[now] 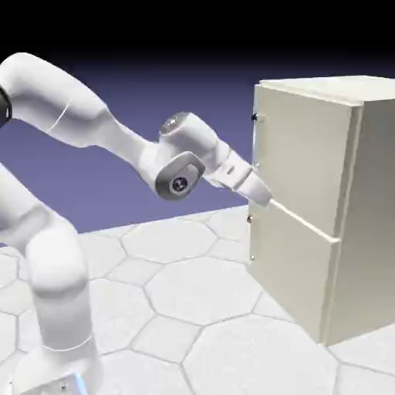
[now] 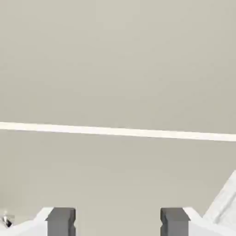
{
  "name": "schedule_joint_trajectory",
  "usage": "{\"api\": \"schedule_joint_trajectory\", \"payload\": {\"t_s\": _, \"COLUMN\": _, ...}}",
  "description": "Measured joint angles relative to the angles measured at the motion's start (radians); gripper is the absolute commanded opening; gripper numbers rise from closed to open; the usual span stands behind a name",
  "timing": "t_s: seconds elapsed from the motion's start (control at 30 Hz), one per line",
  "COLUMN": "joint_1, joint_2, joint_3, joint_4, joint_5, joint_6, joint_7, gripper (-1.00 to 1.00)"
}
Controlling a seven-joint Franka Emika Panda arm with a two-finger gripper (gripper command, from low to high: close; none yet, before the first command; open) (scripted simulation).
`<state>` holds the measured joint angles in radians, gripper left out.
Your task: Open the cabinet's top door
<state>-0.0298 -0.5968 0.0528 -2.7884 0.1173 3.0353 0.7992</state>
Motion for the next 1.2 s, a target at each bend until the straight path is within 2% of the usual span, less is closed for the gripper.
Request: {"api": "schedule_joint_trajectory", "payload": {"t_s": 1.2, "joint_1": -0.558, "joint_2": -0.357, "joint_3": 0.704, "joint_4": 0.288, "joint_5": 1.566, "joint_6": -0.023, "joint_7": 0.777, "gripper": 0.00}}
